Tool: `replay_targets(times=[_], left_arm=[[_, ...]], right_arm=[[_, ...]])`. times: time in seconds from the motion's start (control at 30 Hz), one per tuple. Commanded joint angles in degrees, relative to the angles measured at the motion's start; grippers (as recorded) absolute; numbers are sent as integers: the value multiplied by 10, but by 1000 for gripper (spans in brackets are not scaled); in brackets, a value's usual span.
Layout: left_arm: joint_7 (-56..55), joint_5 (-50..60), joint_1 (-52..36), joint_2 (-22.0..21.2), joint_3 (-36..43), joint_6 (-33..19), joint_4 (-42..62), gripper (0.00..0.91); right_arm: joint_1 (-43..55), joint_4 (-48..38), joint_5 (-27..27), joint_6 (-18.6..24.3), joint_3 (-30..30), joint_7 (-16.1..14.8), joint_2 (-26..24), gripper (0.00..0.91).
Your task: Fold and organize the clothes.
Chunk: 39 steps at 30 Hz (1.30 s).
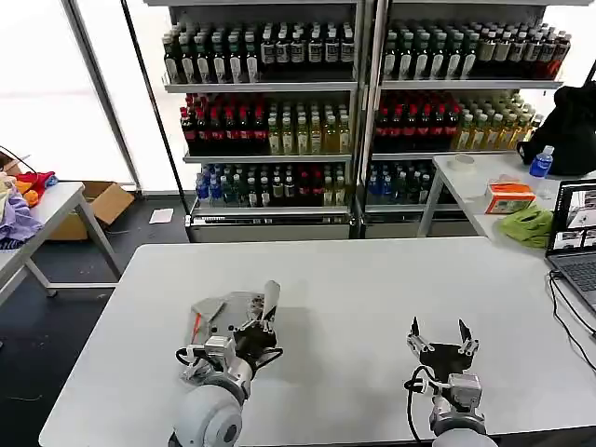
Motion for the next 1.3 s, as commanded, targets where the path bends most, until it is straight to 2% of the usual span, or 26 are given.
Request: replay_targets(times=[0.03,0.23,0.4,0.43,0.47,0.53,0.57,0.63,0.67,0.77,0.83,0.9,1.03,1.1,1.3], left_arm=[[53,-97,-18,-19,19,-56,16,907],[62,-105,-23,-15,7,-93,-4,907],[63,-129,-19,-2,-13,-92,-33,907],[59,-125,-16,-1,-20,-92,-33,907],[51,-119,-13,2,-29,-92,-32,907],[41,-111,-8,12,-41,-78,-32,907],[32,-103,-4,27,-59,-65,-35,907],[19,-90,-2,49,-81,-41,-41,907],[14,-91,2,70,-101,-25,-48,907],[7,-95,15,118,-151,-8,-59,907],[3,-99,25,136,-181,-5,-64,907],[-5,-107,47,147,-211,0,-68,907],[-11,-115,78,156,-250,5,-79,907],[-14,-117,93,157,-273,7,-83,907],[-17,-117,127,144,-312,7,-93,907]], right_arm=[[-2,-3,-2,-7,-3,-7,1,907],[10,-4,40,-20,-17,-10,-1,907],[33,-5,143,-31,-30,-6,-6,907],[36,-4,168,-32,-30,-4,-7,907],[45,2,224,-42,-35,4,-11,907],[59,8,264,-53,-44,14,-20,907],[83,13,333,-76,-53,25,-32,907],[110,15,392,-94,-64,47,-41,907],[148,5,450,-97,-83,69,-57,907],[217,-30,511,-98,-113,79,-87,907],[261,-48,518,-98,-140,86,-104,907],[313,-75,548,-98,-182,104,-123,907],[370,-109,581,-99,-247,109,-125,907],[384,-124,583,-99,-282,109,-114,907],[389,-154,567,-99,-334,107,-101,907]])
